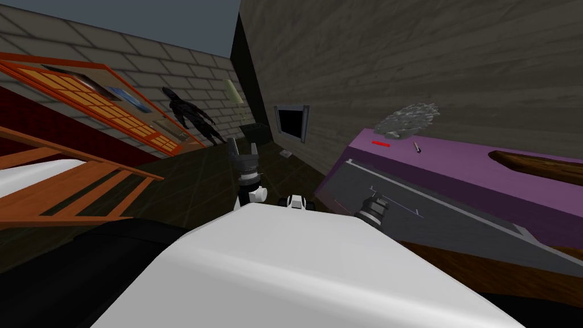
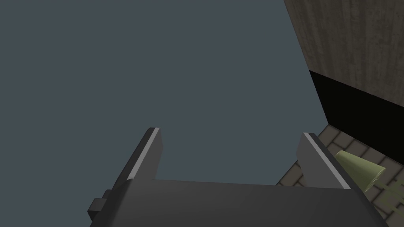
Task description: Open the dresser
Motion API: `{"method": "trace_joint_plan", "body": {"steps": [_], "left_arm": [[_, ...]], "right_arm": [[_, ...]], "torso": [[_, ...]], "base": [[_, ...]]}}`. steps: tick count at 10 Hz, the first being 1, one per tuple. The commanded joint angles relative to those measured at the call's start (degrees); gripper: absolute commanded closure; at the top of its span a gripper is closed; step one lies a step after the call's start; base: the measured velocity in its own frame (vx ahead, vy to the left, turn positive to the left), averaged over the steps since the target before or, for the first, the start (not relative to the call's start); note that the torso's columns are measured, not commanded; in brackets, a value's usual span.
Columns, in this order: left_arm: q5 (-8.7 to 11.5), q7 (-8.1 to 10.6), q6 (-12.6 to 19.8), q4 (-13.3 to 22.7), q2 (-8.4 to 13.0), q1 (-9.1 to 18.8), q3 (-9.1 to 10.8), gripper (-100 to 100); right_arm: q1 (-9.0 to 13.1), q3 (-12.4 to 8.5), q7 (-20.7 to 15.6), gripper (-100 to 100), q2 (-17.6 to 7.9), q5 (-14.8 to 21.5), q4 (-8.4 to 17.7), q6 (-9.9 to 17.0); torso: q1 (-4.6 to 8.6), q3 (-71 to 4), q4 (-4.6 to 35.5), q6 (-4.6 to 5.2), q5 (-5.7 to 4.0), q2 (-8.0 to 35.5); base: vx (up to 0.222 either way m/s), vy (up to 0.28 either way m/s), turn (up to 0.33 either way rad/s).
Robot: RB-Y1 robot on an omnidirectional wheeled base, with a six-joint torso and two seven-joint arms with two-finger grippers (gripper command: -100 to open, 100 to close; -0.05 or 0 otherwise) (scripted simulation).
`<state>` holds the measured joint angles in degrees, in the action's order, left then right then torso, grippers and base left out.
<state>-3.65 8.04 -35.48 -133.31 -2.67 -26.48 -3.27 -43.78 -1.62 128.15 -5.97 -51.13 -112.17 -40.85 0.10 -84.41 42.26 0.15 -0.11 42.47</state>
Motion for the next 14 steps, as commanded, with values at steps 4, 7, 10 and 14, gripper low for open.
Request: {"method": "trace_joint_plan", "body": {"steps": [4,7,10,14], "left_arm": [[0.0,0.0,0.0,0.0,0.0,-0.01,0.0,0],[0.0,0.0,0.0,0.0,0.0,0.0,0.0,0],[0.0,0.0,-0.01,-0.01,0.02,-0.02,0.02,0],[0.0,0.0,-0.01,-0.01,0.01,-0.02,0.01,0]], "right_arm": [[-1.45,0.67,0.07,100,0.05,0.17,-0.88,0.45],[-1.65,0.84,0.06,100,0.02,0.3,-1.3,0.47],[-5.11,-0.23,0.71,-100,-0.73,-0.76,-5.45,2.48],[-9.57,-1.89,1.51,-100,-1.8,-2.17,-11.15,5.06]], "torso": [[-0.14,-0.06,-0.04,-0.05,0.02,-0.08],[0.01,-0.05,0.0,-0.01,0.02,-0.06],[0.08,-0.38,-0.07,-0.15,0.08,-0.52],[-0.14,-0.16,0.09,-0.18,0.21,-0.16]], "base": [[-0.096,0.102,-0.016],[-0.122,0.115,-0.014],[0.034,0.026,-0.033],[0.054,0.019,-0.034]]}}
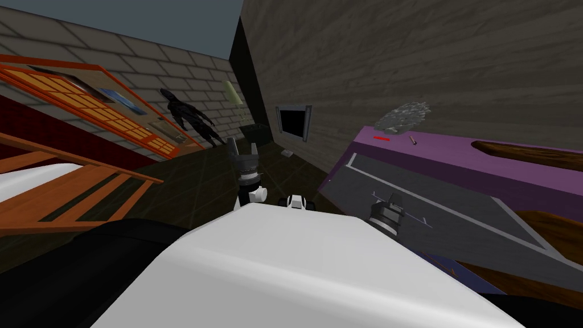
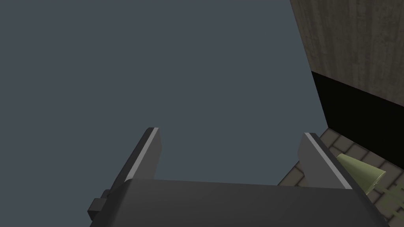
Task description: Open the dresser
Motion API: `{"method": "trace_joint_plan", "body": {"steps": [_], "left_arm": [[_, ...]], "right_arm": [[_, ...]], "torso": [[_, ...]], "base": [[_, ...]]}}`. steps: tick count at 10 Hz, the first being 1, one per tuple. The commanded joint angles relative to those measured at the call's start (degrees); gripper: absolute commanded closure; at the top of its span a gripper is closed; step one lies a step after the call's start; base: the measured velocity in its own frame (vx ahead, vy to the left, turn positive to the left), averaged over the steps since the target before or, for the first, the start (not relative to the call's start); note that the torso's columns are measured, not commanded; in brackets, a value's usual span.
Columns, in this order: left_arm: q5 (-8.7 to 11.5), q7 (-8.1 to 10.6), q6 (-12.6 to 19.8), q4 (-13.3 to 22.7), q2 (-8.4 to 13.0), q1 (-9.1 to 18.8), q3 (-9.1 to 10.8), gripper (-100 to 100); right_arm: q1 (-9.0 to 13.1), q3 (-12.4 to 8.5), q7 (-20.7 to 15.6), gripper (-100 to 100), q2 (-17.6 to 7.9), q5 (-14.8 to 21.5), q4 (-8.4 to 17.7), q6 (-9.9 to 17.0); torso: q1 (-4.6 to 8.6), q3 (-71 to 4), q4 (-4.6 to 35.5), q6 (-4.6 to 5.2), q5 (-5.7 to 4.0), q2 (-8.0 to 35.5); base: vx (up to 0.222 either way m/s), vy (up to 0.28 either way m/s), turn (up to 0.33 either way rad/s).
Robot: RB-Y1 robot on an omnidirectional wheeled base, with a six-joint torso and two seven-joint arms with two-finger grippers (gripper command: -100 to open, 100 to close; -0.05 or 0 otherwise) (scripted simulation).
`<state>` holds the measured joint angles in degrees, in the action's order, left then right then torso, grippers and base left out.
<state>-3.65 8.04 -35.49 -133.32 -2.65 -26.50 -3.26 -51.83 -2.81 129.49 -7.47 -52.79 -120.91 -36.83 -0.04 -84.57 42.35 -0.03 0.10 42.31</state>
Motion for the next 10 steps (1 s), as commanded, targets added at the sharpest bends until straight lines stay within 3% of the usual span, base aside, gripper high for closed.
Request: {"method": "trace_joint_plan", "body": {"steps": [1,3,4,5,10], "left_arm": [[0.0,0.0,0.0,0.0,0.0,0.0,0.0,0],[0.0,0.0,0.0,0.0,0.0,0.0,0.0,0],[0.0,0.0,0.0,0.0,0.0,0.0,0.0,0],[0.0,0.0,0.0,0.0,0.0,0.0,0.0,0],[0.0,0.0,0.0,0.0,0.0,0.01,0.0,0]], "right_arm": [[-2.63,-1.11,0.37,-100,-0.57,-0.87,-3.84,1.69],[-4.86,-1.94,0.77,-100,-1.1,-1.58,-6.7,2.98],[-4.37,-1.48,0.67,-100,-0.89,-1.31,-5.63,2.52],[-4.52,-1.5,0.73,0,-0.91,-1.35,-5.77,2.68],[-4.56,-1.44,0.73,0,-0.88,-1.39,-5.59,2.78]], "torso": [[0.02,0.0,-0.04,0.01,-0.05,-0.02],[0.05,0.0,-0.06,0.03,-0.1,-0.03],[-0.04,-0.02,0.01,0.03,0.04,0.03],[-0.08,0.04,0.01,0.0,0.01,0.09],[0.01,0.0,-0.05,0.03,-0.07,-0.02]], "base": [[0.046,0.027,-0.036],[0.048,0.024,-0.034],[0.02,0.005,-0.012],[0.0,0.0,0.0],[0.0,0.0,0.0]]}}
